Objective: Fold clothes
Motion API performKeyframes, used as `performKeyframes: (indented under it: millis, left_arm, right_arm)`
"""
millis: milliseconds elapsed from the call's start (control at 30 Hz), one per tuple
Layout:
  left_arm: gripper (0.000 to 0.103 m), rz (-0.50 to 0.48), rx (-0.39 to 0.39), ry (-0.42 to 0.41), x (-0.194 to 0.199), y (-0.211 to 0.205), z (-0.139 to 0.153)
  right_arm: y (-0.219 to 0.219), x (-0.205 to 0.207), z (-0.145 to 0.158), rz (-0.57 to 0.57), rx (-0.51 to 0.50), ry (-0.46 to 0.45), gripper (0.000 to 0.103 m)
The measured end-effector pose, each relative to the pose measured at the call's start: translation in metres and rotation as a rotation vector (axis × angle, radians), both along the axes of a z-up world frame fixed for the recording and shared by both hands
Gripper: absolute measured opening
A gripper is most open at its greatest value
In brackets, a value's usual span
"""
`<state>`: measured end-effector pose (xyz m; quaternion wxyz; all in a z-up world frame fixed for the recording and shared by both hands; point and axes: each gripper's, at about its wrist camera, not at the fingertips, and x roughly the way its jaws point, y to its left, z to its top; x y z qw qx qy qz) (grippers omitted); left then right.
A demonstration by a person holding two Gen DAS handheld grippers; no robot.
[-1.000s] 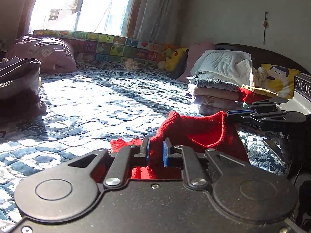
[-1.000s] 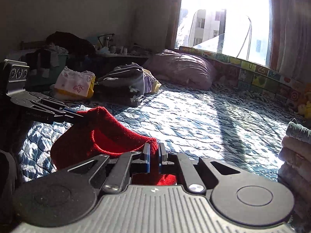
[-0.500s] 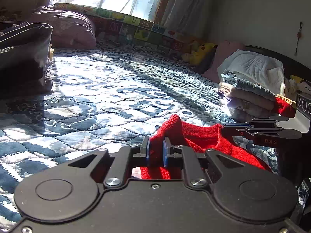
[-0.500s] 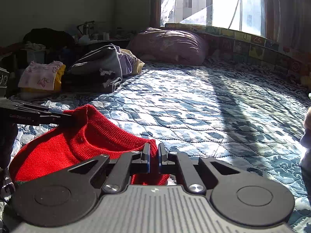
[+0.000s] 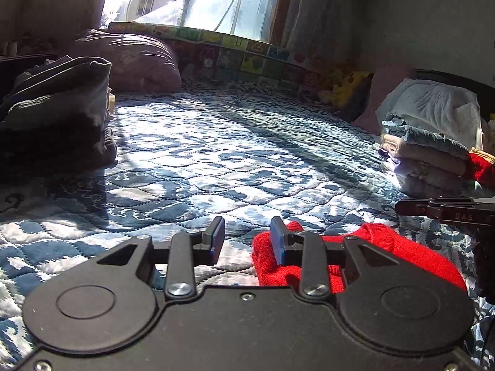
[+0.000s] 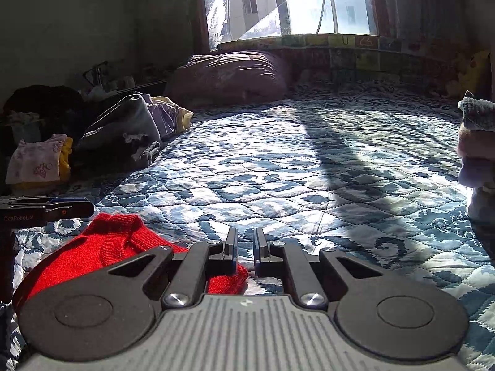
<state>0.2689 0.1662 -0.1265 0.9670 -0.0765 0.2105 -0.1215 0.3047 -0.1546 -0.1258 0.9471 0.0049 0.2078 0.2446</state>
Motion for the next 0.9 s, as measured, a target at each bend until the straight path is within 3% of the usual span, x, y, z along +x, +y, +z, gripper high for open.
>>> performKeyframes:
  millis: [133, 267, 367, 467, 600, 733, 900]
  left_arm:
    - [0.031, -0.100, 0.029, -0.041, -0.039, -0.014, 0.018]
    - [0.045, -0.215, 0.083, -0.005, -0.061, -0.044, 0.009]
    - [0.054, -0.239, 0.135, 0.044, -0.061, -0.061, -0.014]
    - [0.057, -0.213, 0.238, 0.064, -0.048, -0.075, -0.045]
    - [0.058, -0.240, 0.250, 0.084, -0.047, -0.070, -0.036]
    - [0.055, -0.199, 0.223, -0.016, -0.049, -0.062, -0.017]
    - [0.054, -0.195, 0.200, -0.044, -0.020, -0.062, -0.011]
  right_arm:
    - [0.005, -0.064, 0.011, 0.058, -0.009, -0.110, 0.014]
    - [0.027, -0.102, -0.008, 0.128, -0.065, -0.150, 0.014]
    - [0.034, -0.102, -0.019, 0.129, -0.101, -0.121, 0.016]
    - [0.039, -0.100, -0.028, 0.126, -0.133, -0.087, 0.017]
    - [0.046, -0.098, -0.041, 0.122, -0.177, -0.041, 0.020]
    - [0.048, -0.109, -0.031, 0.138, -0.184, -0.151, 0.045]
    - [0.043, -0.071, -0.028, 0.113, -0.164, -0.131, 0.037]
